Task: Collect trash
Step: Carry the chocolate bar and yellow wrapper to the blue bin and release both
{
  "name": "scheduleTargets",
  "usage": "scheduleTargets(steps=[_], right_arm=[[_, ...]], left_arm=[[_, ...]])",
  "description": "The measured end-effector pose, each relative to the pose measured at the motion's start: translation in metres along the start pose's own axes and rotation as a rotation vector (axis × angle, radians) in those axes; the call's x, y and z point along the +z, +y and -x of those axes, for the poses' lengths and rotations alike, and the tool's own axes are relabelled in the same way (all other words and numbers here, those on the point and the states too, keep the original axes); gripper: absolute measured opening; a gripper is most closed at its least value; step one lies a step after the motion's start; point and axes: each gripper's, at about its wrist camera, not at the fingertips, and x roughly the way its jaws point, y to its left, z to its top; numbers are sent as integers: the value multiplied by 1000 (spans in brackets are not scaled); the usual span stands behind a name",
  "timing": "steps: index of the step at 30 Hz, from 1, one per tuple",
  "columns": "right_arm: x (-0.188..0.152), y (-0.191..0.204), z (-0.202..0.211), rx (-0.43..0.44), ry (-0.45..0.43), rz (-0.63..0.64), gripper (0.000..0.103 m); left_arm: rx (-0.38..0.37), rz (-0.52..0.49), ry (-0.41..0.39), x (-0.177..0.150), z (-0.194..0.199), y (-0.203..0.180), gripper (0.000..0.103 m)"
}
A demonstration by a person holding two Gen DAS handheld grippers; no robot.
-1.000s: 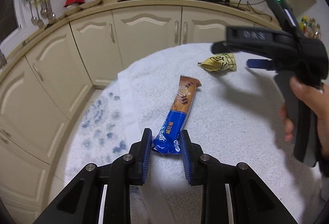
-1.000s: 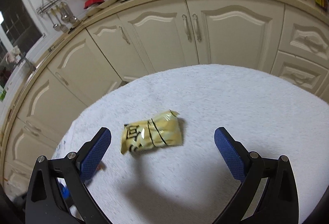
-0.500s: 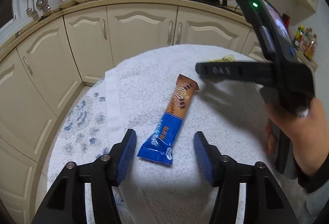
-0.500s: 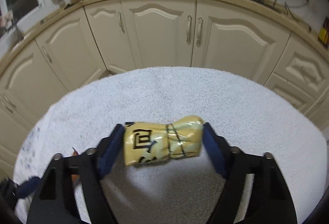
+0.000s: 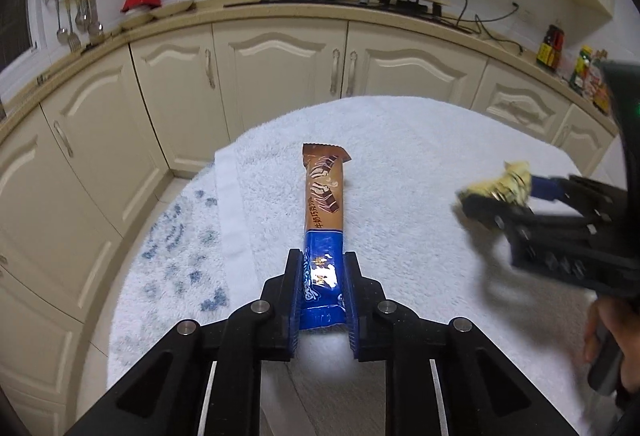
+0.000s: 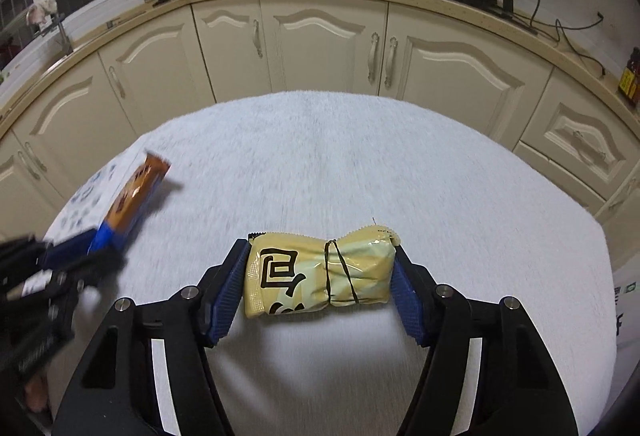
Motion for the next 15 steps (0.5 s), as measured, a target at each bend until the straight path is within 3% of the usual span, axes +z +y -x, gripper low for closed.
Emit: scheduleTargets(steps=[7,15], right_arm=[[-46,-10,66,30,-63,-23,67],[-102,-54,152,10,-161,-90,67]], left_arm=[[-19,-77,-38,-6,43,-47,15],[-69,-196,-85,-26,100,-139,15]])
